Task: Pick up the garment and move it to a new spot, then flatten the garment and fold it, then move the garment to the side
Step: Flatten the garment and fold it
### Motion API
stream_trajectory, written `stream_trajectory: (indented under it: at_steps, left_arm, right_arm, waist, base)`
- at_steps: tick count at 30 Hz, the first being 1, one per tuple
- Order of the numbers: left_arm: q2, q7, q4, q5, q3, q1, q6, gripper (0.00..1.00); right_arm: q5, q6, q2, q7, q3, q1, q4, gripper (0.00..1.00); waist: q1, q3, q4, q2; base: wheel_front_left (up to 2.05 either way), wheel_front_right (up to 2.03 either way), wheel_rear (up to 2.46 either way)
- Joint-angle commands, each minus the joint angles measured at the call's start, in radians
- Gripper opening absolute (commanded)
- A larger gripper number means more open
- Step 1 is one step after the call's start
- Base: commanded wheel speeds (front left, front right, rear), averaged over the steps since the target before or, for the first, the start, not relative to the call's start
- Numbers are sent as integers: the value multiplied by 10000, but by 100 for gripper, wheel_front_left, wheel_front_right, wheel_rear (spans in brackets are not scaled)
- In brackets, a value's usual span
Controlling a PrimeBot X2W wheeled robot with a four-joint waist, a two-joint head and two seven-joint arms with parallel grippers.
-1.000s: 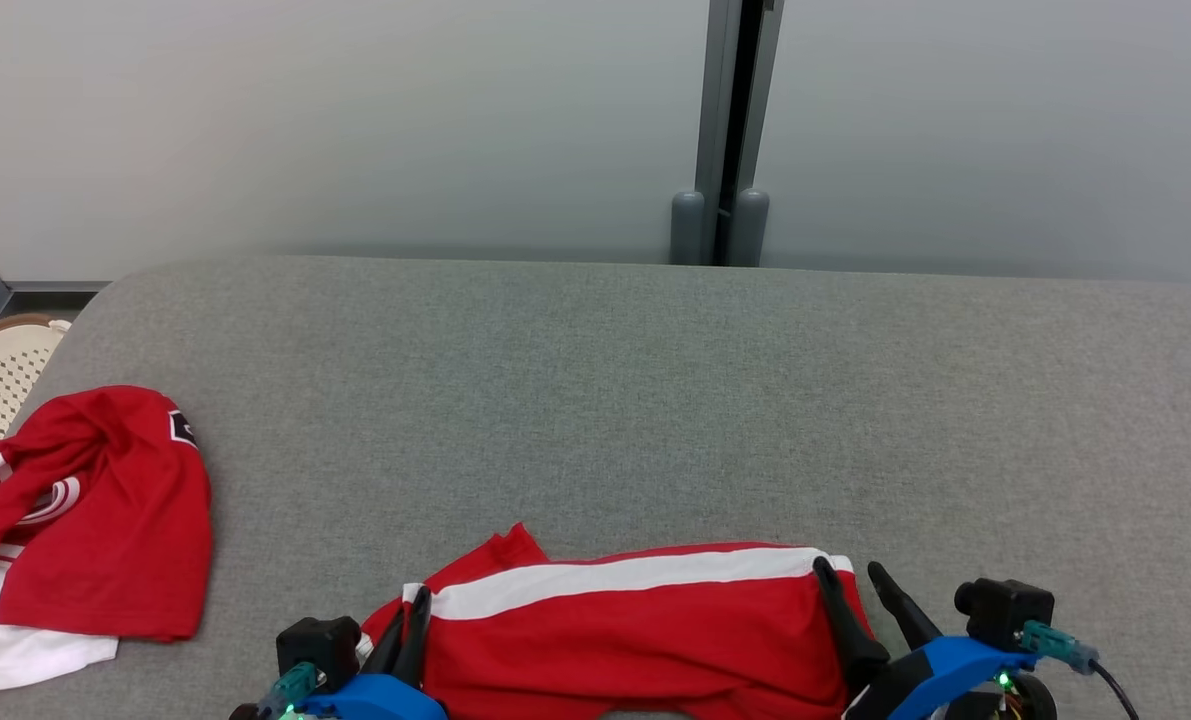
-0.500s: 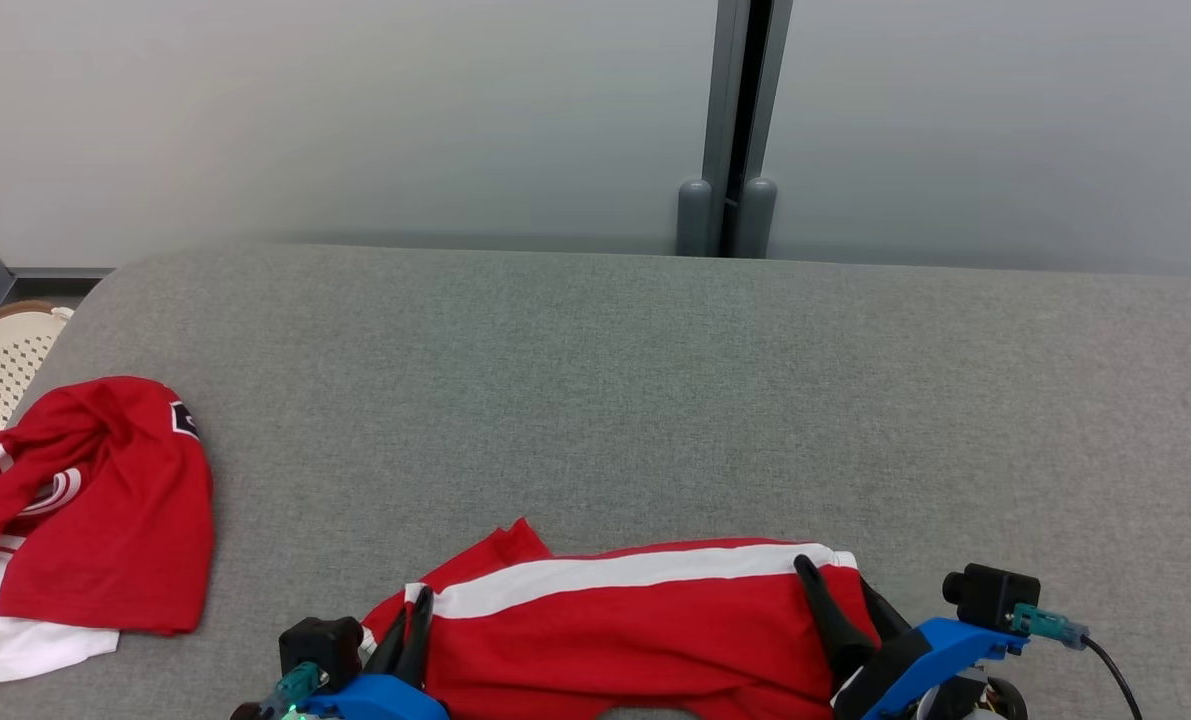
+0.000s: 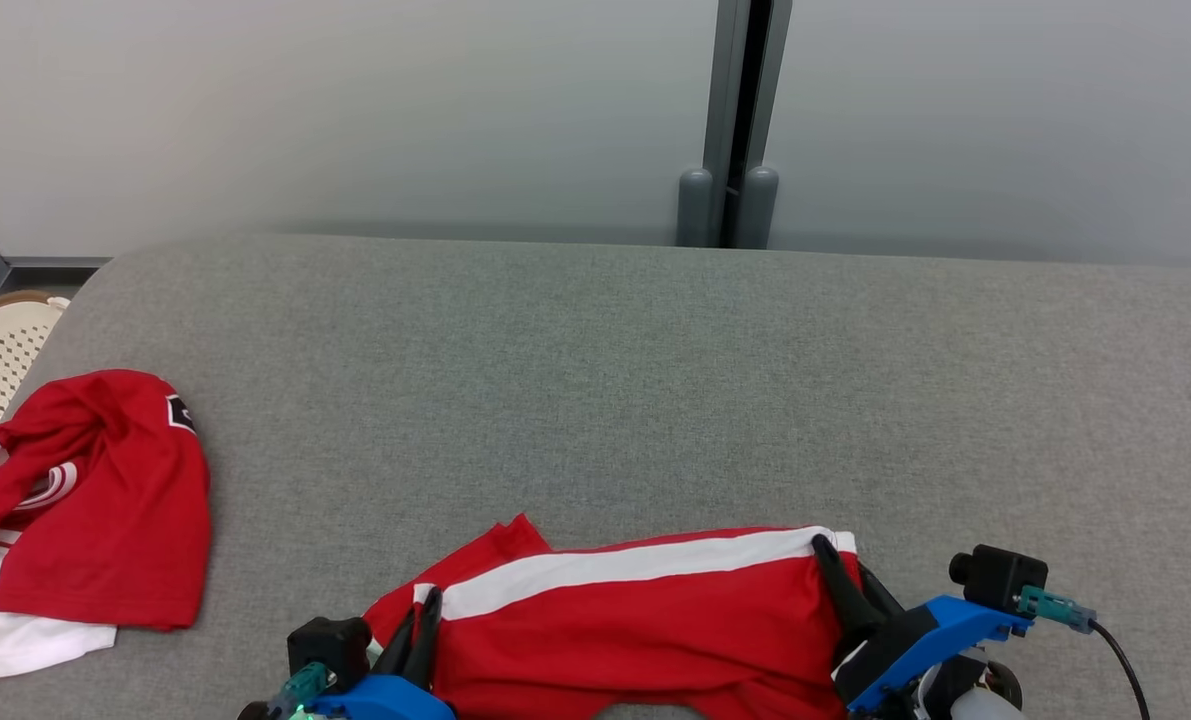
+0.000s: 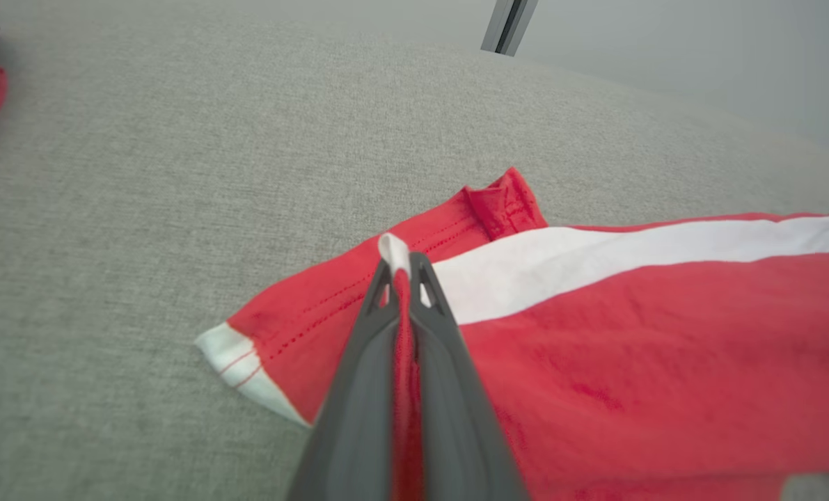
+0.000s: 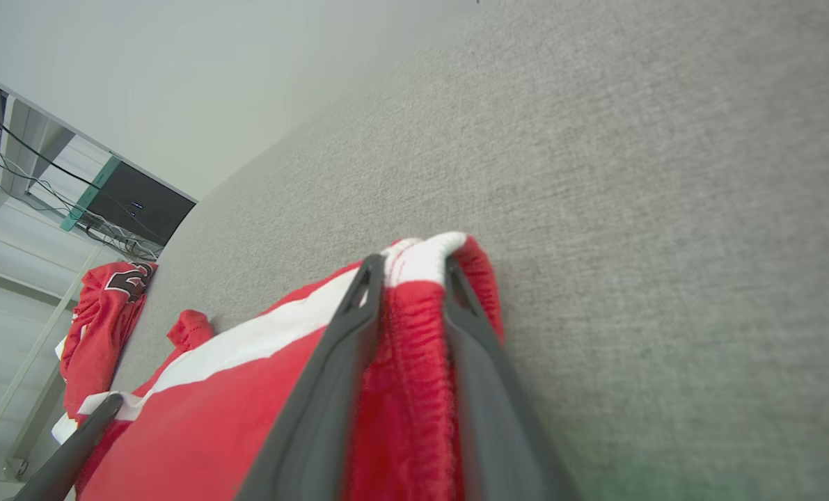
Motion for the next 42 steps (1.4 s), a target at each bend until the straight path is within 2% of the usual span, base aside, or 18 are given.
stream_trajectory:
  at_steps: [1,5,6,15,23,24,27,31,37,42]
  left_arm:
    - [54,-30,-2,-51,-31,-86,-18,0]
    - [81,-30,13,-72,-69,-145,-18,0]
    - [93,-30,16,-80,-69,-145,-18,0]
    - [274,-30,-714,-133,371,-240,-17,0]
    - [1452,-31,-3068,-159,426,-1985,-16,0]
    - [1452,-31,-3068,-159,426,-1985,-16,0]
    - [2104,-30,-3552,-290,189,-2875,-15,0]
    - [2649,317,-3955,-782,-105,-4045,-15,0]
    - [3206,855,-4024,-1240,-706,-5716,-15,0]
    - [3283,818,-3417,-1341,-785,-7511,-15,0]
  right_arm:
    - [107,1,-23,-118,67,-204,82,32]
    - [242,1,-56,-283,190,-325,142,1]
    - [248,1,-72,-317,208,-331,136,0]
    - [107,1,-370,-457,122,-428,-582,0]
    - [-854,-1,-1324,-464,-273,-873,-3427,0]
    - [-854,-1,-1324,-464,-273,-873,-3427,0]
    - [-1110,-1,-1856,-465,-136,-1355,-4143,0]
    - [-1336,-1,-2525,-85,46,-2217,-4843,0]
    - [-1882,-1,-3059,770,277,-3956,-5072,0]
    - [-2714,-1,-2943,652,477,-5937,-4294,0]
  waist:
    - [0,39,13,0]
    - [0,76,28,0]
    - [0,75,29,0]
    - [0,-192,-52,0]
    - [0,-519,-237,0]
    - [0,-519,-237,0]
    - [0,-566,-313,0]
    - [0,-437,-373,0]
    - [0,511,-419,0]
    - [0,1672,-418,0]
  base:
    - [0,0,0]
    - [0,0,0]
    - [0,0,0]
    - [0,0,0]
    - [0,0,0]
    - [0,0,0]
    - [0,0,0]
    - [0,0,0]
    - [0,0,0]
    - [0,0,0]
